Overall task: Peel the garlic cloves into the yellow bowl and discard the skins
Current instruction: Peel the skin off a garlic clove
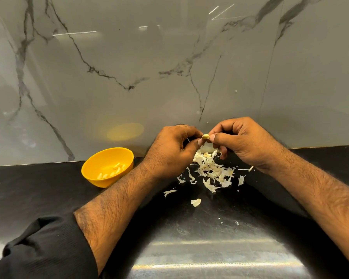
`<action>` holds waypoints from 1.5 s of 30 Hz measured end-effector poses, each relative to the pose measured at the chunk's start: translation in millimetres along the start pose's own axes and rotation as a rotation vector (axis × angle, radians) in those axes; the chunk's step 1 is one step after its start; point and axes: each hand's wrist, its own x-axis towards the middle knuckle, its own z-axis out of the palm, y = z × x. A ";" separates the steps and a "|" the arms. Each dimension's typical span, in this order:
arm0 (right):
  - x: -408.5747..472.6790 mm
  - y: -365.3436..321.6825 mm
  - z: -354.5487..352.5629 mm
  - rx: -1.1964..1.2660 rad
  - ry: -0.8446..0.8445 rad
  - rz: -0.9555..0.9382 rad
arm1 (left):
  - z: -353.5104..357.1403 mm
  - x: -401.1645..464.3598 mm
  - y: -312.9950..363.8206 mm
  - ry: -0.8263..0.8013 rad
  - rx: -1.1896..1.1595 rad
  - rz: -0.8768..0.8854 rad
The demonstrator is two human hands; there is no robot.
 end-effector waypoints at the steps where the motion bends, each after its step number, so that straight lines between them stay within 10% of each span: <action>1: 0.2 0.3 -0.1 0.003 0.001 -0.004 | 0.6 0.4 -0.2 -0.022 -0.047 -0.023; 12: 2.2 3.8 -1.7 -0.097 0.061 -0.039 | 1.2 1.8 0.3 -0.187 -0.688 -0.275; 45: 1.0 3.9 0.3 -0.187 0.039 -0.077 | 2.9 -3.0 4.7 -0.192 -0.326 -0.142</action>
